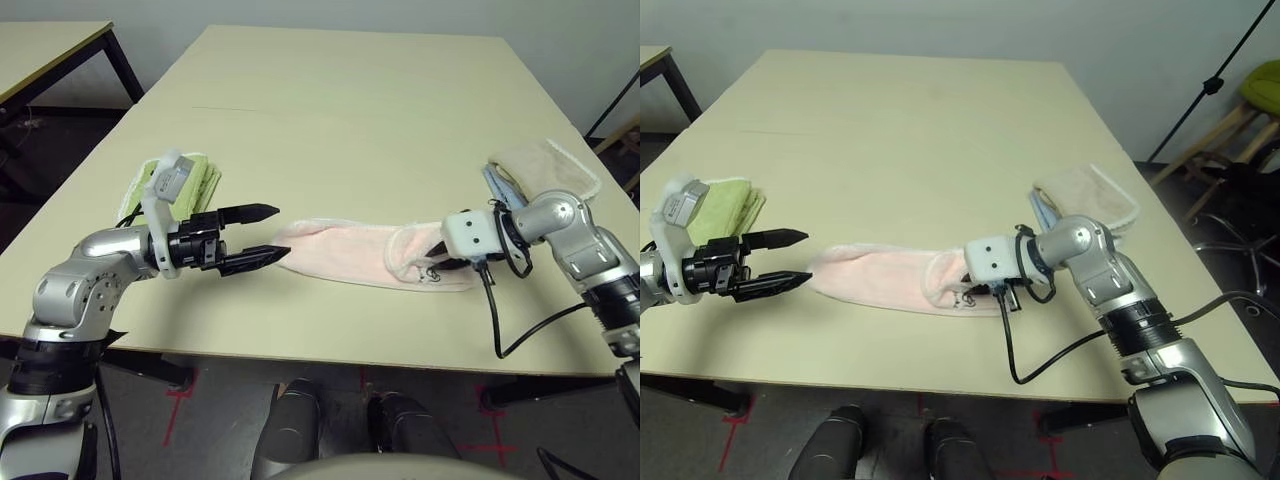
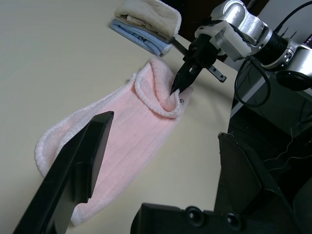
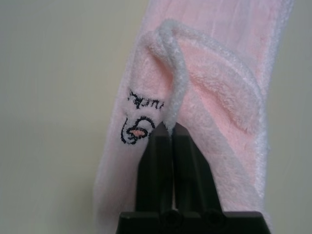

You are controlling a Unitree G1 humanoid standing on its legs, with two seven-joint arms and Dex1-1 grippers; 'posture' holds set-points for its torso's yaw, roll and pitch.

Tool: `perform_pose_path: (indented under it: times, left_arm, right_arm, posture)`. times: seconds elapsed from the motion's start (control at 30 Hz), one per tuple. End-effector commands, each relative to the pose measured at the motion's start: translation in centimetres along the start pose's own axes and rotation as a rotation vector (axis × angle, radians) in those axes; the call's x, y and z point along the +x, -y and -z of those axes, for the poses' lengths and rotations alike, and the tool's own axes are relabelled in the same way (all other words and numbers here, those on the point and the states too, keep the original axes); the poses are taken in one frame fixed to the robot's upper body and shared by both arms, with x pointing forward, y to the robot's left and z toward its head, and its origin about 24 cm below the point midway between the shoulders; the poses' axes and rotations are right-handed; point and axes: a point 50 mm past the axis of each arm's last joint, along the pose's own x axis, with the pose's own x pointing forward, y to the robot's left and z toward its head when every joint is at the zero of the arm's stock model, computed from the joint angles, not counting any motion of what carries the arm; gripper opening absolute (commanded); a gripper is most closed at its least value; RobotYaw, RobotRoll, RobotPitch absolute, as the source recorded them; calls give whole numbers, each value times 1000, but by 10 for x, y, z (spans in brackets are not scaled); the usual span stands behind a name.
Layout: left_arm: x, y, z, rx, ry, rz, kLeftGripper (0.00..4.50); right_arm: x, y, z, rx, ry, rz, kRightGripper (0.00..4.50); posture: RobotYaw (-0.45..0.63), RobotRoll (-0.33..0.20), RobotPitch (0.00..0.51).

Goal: Fold the towel and set it aside.

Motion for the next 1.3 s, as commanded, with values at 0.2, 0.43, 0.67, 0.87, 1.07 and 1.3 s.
perform_pose_path:
  times: [0.2, 0.43, 0.67, 0.87, 1.07, 1.3]
  left_arm:
    - [1, 3, -3, 12, 1, 14, 4500]
    - [6, 3, -2, 16, 12, 29, 4500]
    - [9, 10, 2, 8, 25, 30, 4500]
    - [9, 13, 2, 7, 29, 23, 4500]
    - [11, 14, 2, 5, 32, 26, 4500]
    - [19, 13, -2, 2, 38, 53, 4500]
  right_arm:
    - [-12, 14, -17, -174, -32, -102, 51]
    - [-12, 32, -22, -427, -124, -235, 51]
    - [1, 49, -32, -629, -125, -244, 51]
    - [4, 67, -47, -722, -107, -169, 51]
    - [10, 70, -54, -777, -64, -128, 51]
    - [17, 59, -45, -682, 5, -81, 1685]
  posture:
    - [209, 0, 127]
    - [231, 0, 127]
    - [265, 0, 132]
    - [271, 0, 134]
    - [266, 0, 142]
    - [244, 0, 145]
